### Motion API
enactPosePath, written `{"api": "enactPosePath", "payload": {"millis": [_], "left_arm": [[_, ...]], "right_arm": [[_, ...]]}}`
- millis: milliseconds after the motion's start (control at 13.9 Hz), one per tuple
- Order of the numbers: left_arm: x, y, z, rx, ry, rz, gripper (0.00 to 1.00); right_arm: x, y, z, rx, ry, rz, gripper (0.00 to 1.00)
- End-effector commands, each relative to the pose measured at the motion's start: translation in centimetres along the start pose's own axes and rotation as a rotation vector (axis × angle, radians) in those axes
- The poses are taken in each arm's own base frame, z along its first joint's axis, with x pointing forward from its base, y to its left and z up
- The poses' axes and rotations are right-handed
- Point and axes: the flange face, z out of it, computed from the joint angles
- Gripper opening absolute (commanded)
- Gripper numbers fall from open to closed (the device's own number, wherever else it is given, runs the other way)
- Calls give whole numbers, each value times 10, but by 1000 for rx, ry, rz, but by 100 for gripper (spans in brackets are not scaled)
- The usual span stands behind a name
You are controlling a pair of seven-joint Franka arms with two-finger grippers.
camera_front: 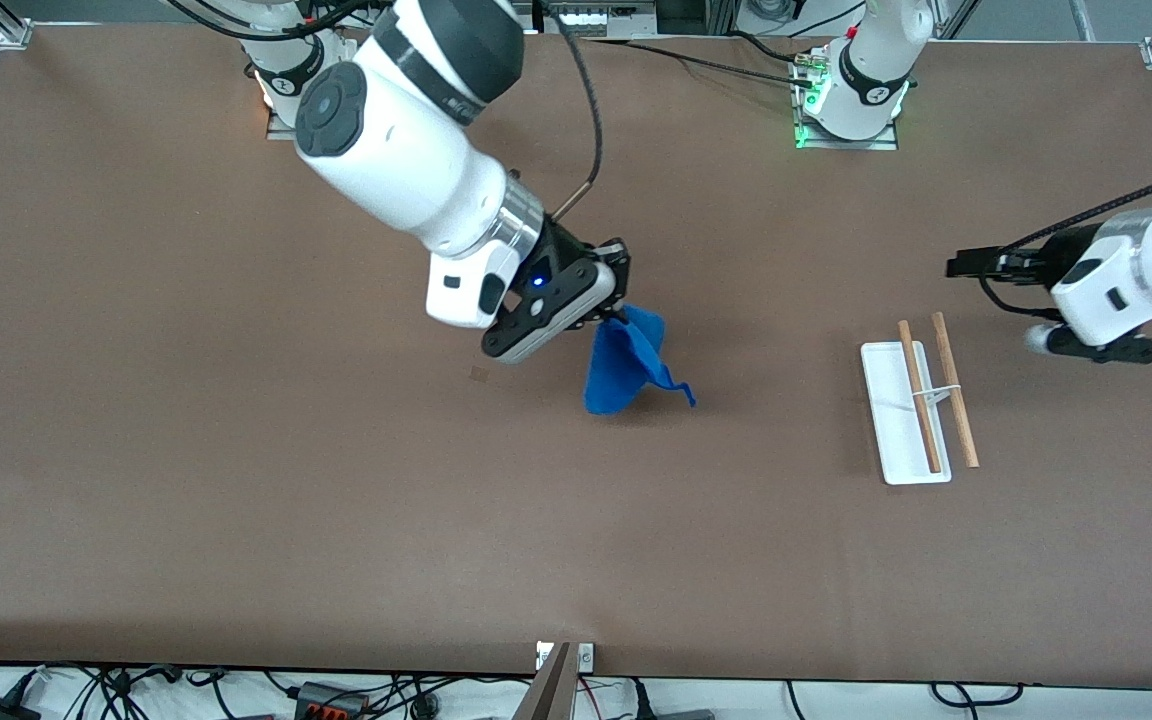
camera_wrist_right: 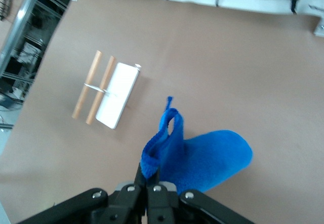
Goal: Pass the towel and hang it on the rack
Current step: 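Lift the towel with the right gripper while the left gripper approaches, then grasp the hanging towel with the left gripper beside the right gripper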
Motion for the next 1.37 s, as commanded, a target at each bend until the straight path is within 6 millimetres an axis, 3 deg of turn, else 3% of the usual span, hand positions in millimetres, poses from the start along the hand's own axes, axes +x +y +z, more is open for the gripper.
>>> {"api": "enactPosePath", "payload": {"millis": [0,288,432,575,791,935,1079,1295], "left_arm": [[29,-3,32,-127,-30,229,100],[62,7,79,-293,52,566,100],[71,26,114,-368,98,638,100],[76,53,130,-363,133,730,100],[71,87,175,-406,202,735,100],[74,106,183,-396,230,758,100],[66,133,210,-443,277,727,100],[67,162,214,-412,351,744,100]], "right_arm": [[1,-30,3,29,92,-44,0],[-6,-59,13,61,147,-51,0],[-7,-63,18,64,166,-56,0],[-9,-63,23,62,161,-57,0],[-11,-67,24,62,159,-63,0],[-11,-67,24,62,160,-65,0],[-11,-66,25,61,157,-64,0],[-11,-65,25,59,158,-65,0]]}}
